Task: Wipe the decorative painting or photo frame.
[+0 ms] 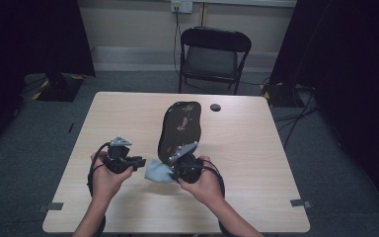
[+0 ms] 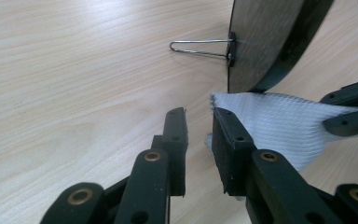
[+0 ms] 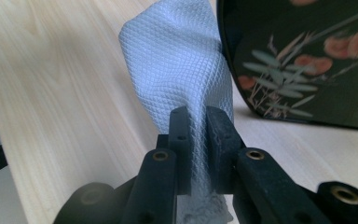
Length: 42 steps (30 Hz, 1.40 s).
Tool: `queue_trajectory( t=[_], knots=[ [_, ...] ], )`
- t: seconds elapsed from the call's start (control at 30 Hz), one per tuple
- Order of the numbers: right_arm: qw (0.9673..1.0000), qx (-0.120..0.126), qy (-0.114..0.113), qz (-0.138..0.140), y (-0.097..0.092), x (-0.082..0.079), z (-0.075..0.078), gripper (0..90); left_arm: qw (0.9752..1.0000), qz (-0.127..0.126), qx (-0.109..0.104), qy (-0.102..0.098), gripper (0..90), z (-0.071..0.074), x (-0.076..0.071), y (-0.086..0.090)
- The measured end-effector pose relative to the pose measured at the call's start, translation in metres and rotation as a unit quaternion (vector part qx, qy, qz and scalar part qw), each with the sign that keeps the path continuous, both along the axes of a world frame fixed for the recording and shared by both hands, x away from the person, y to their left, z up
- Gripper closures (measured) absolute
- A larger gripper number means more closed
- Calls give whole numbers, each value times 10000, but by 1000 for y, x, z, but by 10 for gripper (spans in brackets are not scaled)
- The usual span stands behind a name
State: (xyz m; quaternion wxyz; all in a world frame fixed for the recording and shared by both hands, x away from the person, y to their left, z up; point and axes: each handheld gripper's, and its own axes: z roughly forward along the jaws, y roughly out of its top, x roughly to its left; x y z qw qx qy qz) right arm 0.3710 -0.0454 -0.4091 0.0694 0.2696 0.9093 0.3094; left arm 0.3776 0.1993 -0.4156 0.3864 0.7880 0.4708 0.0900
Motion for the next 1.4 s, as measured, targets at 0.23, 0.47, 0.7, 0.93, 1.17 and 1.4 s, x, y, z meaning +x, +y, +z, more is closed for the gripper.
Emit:
queue_trajectory(
  t=[0.23, 0.47, 0.7, 0.93, 1.17, 1.4],
  knots=[
    [9998, -16, -157, 144, 7, -2, 20, 821, 9999, 106, -89, -5, 753, 1, 0, 5],
    [9990, -76, -368, 239, 10, 0, 46, 821, 9999, 145, -68, 21, 752, 0, -1, 8],
    [9978, -65, -631, 168, 9, 4, 83, 821, 10000, 81, -11, 28, 733, -1, -1, 5],
    [9970, -86, -766, 77, 5, 14, 107, 821, 10000, 27, -50, 54, 725, -2, -1, 0],
    [9964, -70, -847, -73, -4, 25, 131, 821, 9999, -123, 1, 81, 722, -3, -2, -6],
    [9947, -10, -1005, -222, -9, 37, 158, 821, 9996, -258, -12, 114, 717, -4, -1, -12]
  ],
)
